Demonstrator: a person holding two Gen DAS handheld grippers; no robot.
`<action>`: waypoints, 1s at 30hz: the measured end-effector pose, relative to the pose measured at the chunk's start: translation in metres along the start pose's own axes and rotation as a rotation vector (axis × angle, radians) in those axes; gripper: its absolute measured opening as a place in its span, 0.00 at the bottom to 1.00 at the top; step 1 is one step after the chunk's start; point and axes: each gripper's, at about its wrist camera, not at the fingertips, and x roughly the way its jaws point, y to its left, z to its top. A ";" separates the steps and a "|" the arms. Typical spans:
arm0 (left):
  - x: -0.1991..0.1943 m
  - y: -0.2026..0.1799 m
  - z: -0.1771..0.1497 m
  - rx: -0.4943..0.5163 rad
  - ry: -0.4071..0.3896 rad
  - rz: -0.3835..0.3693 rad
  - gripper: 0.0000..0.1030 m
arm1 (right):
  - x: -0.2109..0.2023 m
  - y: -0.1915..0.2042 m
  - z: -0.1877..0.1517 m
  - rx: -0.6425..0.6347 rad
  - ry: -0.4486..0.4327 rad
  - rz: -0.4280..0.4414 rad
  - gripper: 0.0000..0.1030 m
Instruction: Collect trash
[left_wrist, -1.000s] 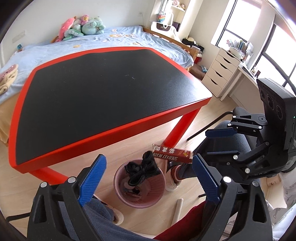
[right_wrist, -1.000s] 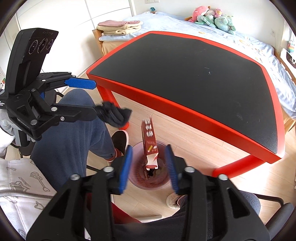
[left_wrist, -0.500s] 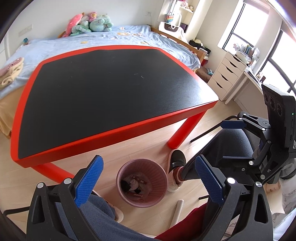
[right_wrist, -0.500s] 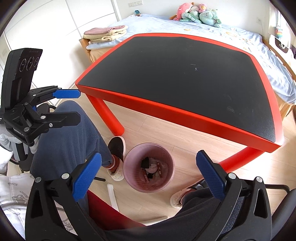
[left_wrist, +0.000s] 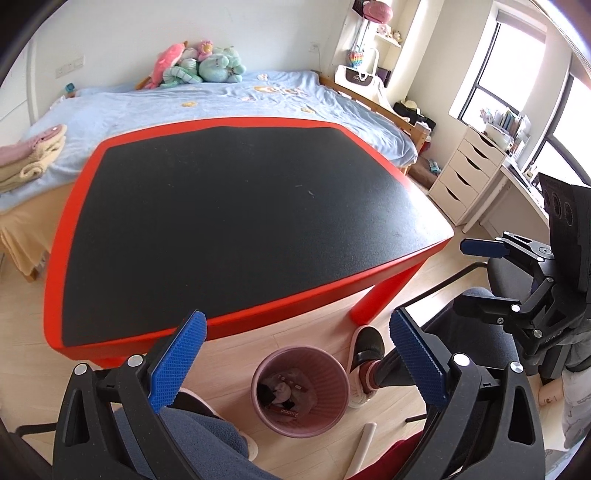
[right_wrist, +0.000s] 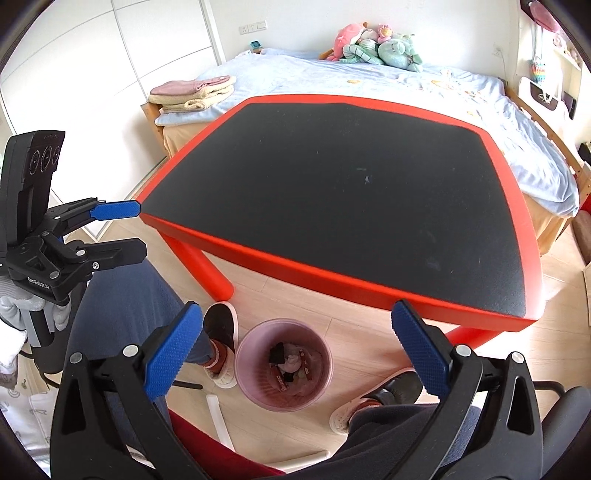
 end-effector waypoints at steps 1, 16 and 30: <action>-0.001 0.002 0.005 0.001 -0.013 0.008 0.93 | -0.002 0.000 0.007 0.000 -0.013 -0.007 0.97; 0.003 0.022 0.065 0.014 -0.072 0.041 0.94 | 0.002 -0.021 0.084 -0.002 -0.133 -0.097 0.97; 0.008 0.026 0.076 -0.023 -0.092 0.100 0.94 | 0.015 -0.027 0.091 0.007 -0.123 -0.090 0.97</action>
